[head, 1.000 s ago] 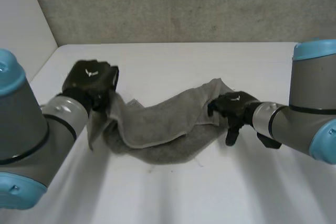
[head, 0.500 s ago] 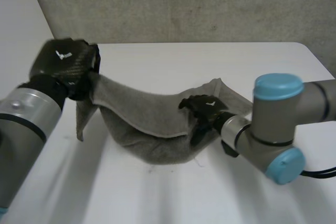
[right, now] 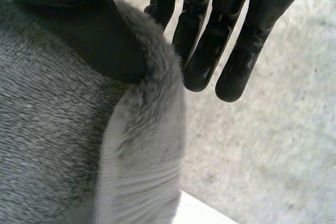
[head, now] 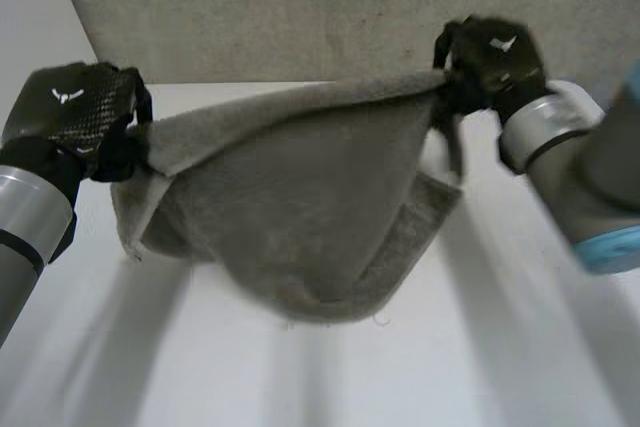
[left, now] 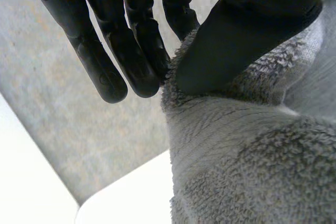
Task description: Fold the laundry
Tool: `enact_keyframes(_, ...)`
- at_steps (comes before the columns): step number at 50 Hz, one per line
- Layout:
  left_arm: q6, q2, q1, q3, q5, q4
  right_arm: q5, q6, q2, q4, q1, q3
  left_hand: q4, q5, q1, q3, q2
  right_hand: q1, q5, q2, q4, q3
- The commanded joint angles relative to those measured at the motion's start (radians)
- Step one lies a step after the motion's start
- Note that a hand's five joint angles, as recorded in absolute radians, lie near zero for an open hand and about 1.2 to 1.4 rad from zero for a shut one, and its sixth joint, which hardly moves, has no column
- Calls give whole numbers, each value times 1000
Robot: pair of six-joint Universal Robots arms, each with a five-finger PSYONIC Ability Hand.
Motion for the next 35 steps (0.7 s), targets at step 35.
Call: enact_keyframes(35,241,-501,-59,727,136,378,77,-624,-7,-165,23,-360,179,192,221,181,182,441,246,221,207,218)
